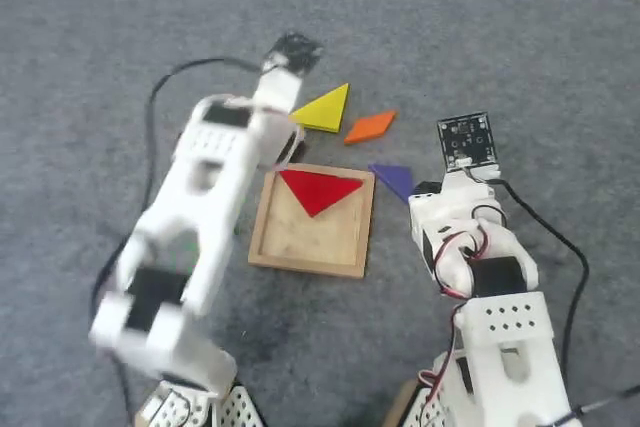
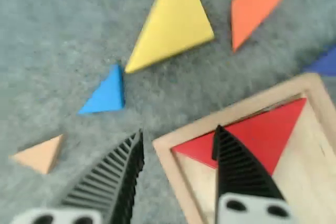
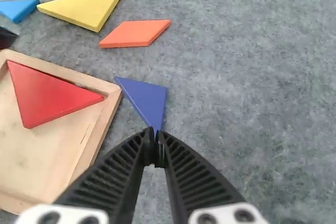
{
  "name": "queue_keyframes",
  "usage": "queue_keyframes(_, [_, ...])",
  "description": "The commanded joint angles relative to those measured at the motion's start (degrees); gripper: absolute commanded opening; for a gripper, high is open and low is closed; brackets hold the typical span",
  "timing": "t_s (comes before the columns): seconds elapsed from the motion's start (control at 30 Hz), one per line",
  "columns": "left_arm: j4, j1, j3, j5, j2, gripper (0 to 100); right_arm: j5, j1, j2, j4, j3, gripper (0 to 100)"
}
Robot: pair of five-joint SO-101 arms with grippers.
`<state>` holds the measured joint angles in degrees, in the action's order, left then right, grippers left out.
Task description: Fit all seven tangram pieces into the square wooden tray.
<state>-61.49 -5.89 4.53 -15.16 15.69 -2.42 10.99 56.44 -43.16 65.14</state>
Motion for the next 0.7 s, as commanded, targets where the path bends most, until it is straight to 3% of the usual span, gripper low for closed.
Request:
queue_keyframes(0.0, [-8.0,-0.44,-25.36,-0.7,14.59,21,-0.88,-0.22,1.01,1.63,-0.97,0.6])
queue_keyframes(0.27, [-24.0,-2.2,-69.05,-1.05,41.93,27,-1.32,-0.22,1.01,2.42,-0.79,0.6])
queue_keyframes(0.4, [-28.04,-2.55,-87.69,-0.79,54.15,28,-1.32,-0.22,1.01,2.42,-0.79,0.6])
queue_keyframes(0.57, [-27.43,-2.55,-100.79,-0.7,64.7,29,-1.32,-0.22,1.01,2.42,-0.79,0.6])
queue_keyframes(0.67, [-21.89,-2.02,-99.38,0.53,66.29,29,-1.32,-0.13,1.01,2.42,-0.79,0.6])
